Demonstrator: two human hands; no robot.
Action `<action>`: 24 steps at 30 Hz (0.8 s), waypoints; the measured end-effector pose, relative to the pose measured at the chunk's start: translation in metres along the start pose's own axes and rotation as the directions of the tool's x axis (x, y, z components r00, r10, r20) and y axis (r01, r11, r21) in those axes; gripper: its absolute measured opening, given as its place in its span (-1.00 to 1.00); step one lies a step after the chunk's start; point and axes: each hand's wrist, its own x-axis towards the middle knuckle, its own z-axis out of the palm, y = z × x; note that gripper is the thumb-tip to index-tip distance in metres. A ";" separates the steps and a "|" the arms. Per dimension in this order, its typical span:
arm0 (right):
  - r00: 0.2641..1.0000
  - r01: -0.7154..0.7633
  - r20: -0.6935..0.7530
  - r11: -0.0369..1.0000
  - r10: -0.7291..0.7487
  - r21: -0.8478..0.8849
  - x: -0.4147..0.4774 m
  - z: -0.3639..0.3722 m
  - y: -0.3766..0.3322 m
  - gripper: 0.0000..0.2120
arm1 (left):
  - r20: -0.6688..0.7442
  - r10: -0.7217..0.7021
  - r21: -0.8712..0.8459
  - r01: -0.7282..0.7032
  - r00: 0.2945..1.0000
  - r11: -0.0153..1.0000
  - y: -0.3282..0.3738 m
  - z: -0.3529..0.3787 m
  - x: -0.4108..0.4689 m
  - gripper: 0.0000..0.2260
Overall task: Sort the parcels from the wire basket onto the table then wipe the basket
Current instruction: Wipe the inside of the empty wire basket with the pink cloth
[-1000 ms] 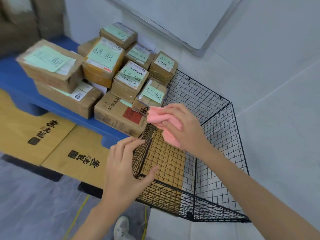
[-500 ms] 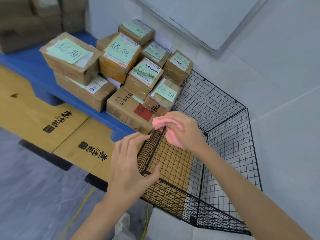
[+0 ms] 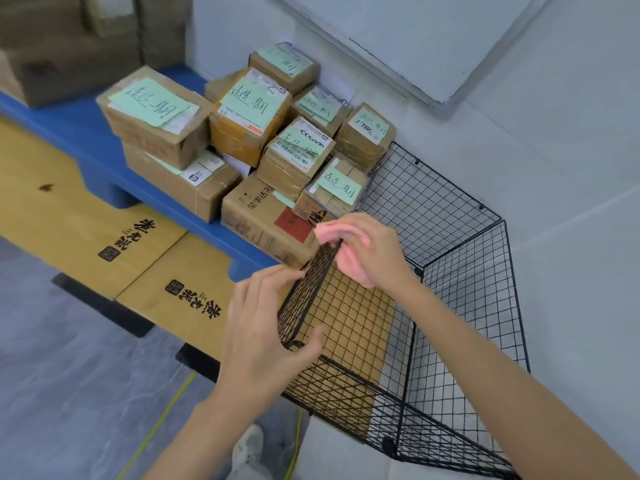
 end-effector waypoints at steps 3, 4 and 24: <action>0.998 0.035 0.045 0.995 -0.040 0.092 -0.015 -0.001 -0.025 -0.75 | 0.000 -0.004 -0.003 0.004 1.000 1.000 0.000 0.002 0.000 -0.46; 0.992 0.061 0.103 0.988 -0.077 0.145 -0.026 -0.004 -0.035 -0.75 | -0.003 -0.003 -0.007 0.003 1.000 1.000 0.000 0.002 0.000 -0.46; 0.930 -0.071 0.350 0.876 -0.115 0.477 -0.072 -0.002 -0.054 -0.76 | 0.057 -0.020 -0.048 0.023 0.998 0.999 -0.007 0.003 -0.007 -0.41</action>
